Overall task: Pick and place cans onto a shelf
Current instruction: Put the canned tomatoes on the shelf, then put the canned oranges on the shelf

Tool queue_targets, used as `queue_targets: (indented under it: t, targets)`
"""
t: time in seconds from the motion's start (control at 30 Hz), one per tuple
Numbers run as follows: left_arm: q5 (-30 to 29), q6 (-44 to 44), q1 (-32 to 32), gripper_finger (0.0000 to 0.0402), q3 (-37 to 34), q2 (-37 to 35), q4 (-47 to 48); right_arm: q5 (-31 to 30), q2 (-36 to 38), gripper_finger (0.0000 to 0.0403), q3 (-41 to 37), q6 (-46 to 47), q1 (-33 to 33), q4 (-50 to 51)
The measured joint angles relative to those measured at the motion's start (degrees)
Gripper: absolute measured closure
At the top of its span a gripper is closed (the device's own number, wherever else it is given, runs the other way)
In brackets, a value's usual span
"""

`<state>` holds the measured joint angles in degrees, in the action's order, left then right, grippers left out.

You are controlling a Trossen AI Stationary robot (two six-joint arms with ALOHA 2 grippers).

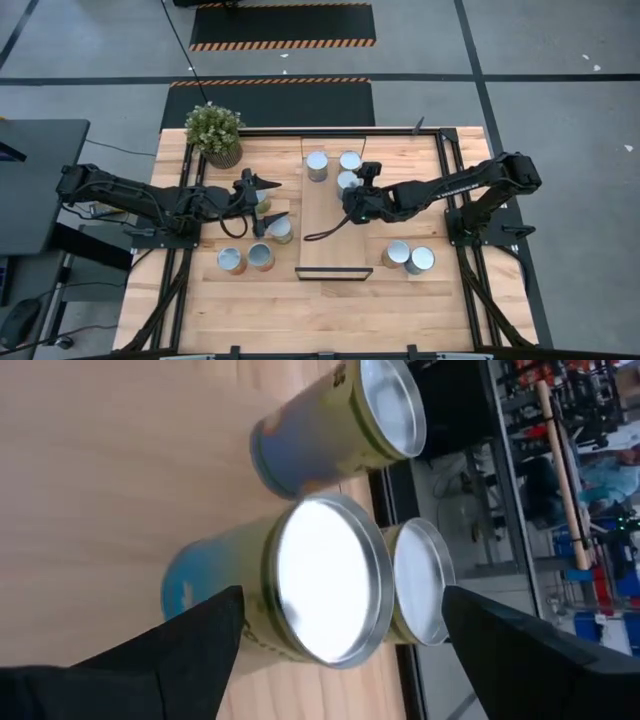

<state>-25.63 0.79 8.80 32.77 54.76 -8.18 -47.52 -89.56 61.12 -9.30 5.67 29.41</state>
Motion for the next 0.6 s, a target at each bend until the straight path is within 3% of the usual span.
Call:
queue_targets:
  t: [0.2, 0.33, 0.43, 0.6]
  targets:
    - [-0.03, 0.28, 0.00, 0.0017, 0.00, 0.00, 0.04, 0.26, 0.00, 0.0054, 0.38, 0.57, 0.20, 2.34]
    - [-2.39, 1.65, -0.78, 0.0017, 0.08, 0.00, 2.27, 2.33, 0.04, 0.0054, 4.81, 3.99, 1.86, 8.05]
    - [-2.19, 5.66, -2.32, 0.0017, 0.22, 0.00, 8.80, 3.05, 0.04, 0.0054, 8.76, 7.57, 3.04, 15.25]
    - [-1.18, 14.36, -6.80, 0.0017, 5.14, 0.00, 29.62, 1.43, 2.48, 0.0054, 9.62, 13.12, 4.75, 20.63]
